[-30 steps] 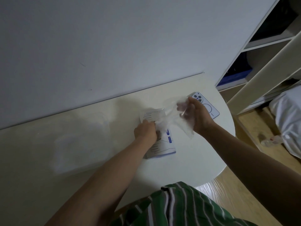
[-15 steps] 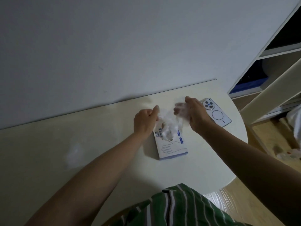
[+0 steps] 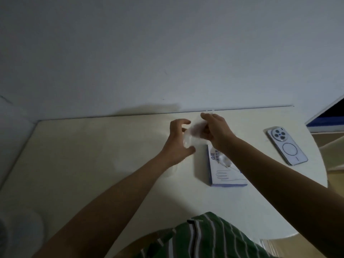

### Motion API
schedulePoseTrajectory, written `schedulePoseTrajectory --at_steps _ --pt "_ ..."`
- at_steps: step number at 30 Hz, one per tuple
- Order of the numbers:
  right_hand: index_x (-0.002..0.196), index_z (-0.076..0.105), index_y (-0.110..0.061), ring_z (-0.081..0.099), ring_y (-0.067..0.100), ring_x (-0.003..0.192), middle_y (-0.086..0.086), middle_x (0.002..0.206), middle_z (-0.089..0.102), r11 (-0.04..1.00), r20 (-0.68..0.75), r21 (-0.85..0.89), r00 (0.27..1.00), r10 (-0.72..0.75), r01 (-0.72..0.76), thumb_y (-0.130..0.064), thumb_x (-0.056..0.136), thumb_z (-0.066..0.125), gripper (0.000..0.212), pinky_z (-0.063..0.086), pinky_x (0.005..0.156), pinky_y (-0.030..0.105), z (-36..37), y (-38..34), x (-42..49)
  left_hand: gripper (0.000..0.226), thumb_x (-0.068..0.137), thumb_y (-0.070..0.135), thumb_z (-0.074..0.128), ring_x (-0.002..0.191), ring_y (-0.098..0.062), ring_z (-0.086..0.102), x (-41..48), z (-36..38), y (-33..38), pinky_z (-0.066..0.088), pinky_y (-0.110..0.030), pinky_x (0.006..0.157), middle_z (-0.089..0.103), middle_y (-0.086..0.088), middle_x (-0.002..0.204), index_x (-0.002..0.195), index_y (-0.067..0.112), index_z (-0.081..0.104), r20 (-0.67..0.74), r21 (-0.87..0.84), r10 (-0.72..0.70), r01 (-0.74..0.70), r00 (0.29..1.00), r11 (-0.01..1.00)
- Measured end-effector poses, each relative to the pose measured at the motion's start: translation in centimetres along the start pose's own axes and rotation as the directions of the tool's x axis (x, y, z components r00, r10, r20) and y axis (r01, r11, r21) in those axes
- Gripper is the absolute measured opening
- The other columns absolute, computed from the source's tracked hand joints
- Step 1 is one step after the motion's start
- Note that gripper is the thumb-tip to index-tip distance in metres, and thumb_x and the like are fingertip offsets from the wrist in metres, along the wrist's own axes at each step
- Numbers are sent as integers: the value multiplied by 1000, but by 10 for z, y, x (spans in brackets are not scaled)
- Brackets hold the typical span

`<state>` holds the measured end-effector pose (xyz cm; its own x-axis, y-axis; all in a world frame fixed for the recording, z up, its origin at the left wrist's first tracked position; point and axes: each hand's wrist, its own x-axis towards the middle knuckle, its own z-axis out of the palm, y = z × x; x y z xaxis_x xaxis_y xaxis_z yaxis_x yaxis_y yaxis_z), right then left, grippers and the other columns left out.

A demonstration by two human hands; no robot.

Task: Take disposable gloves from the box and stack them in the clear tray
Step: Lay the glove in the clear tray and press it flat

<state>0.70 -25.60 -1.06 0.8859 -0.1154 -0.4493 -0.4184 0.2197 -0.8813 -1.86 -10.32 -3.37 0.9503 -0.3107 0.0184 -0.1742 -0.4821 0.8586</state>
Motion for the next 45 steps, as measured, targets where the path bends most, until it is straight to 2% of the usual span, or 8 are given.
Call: schedulePoseTrajectory --at_steps 4,10,18,23,28,31,35,45 --pt "102 54 -5 69 28 72 21 87 66 997 182 66 983 30 -42 -28 99 52 24 59 68 38 33 1 1 15 86 8 62 84 -24 63 -5 -27 -10 52 -33 73 67 -7 94 101 6 66 -306 -54 -127 116 944 992" --pt "111 55 -1 68 30 76 22 96 70 996 289 -68 957 -35 57 -21 98 51 24 60 72 40 72 10 -1 17 90 16 58 50 -19 60 -22 -77 -46 53 -29 53 67 -8 61 81 6 68 -215 -516 -583 416 783 749" --pt "120 58 -10 65 28 99 14 112 65 758 438 -600 898 44 255 -7 92 60 28 56 88 38 120 52 -4 23 95 11 44 38 -19 56 -40 -114 -86 44 -22 37 66 -12 63 85 2 63 -235 -277 -686 629 688 726" --pt "137 50 -20 55 23 115 9 133 50 389 465 -840 871 156 378 -14 87 70 53 47 96 31 133 84 6 17 97 12 41 81 -30 64 -43 -123 -92 48 -32 67 66 -13 96 106 6 54 -357 422 -422 547 833 723" --pt "140 47 -20 54 25 114 10 133 46 352 454 -856 876 163 378 -10 83 73 63 46 100 33 142 102 8 32 82 -1 51 90 -26 54 -40 -117 -82 46 -32 71 52 -10 107 111 10 54 -282 677 -32 222 959 701" --pt "143 43 -16 54 25 113 11 134 45 347 472 -849 866 163 398 -9 85 71 65 46 98 31 149 106 10 23 88 10 58 93 -29 59 -33 -105 -86 46 -33 73 53 -10 109 111 10 55 -113 654 -196 221 974 723" --pt "145 42 -18 54 26 117 13 134 47 394 403 -866 897 182 309 -14 89 66 60 46 98 32 146 103 15 72 86 30 69 118 -37 51 -33 -101 -114 44 -38 94 31 -21 138 141 7 29 116 649 -574 376 811 662" --pt "155 1 -24 18 40 143 18 156 5 162 162 -981 899 407 104 -21 80 77 106 31 110 46 140 115 35 83 90 37 64 133 -37 36 -23 -96 -159 41 -39 100 19 -16 152 151 19 11 139 682 -639 395 756 616"
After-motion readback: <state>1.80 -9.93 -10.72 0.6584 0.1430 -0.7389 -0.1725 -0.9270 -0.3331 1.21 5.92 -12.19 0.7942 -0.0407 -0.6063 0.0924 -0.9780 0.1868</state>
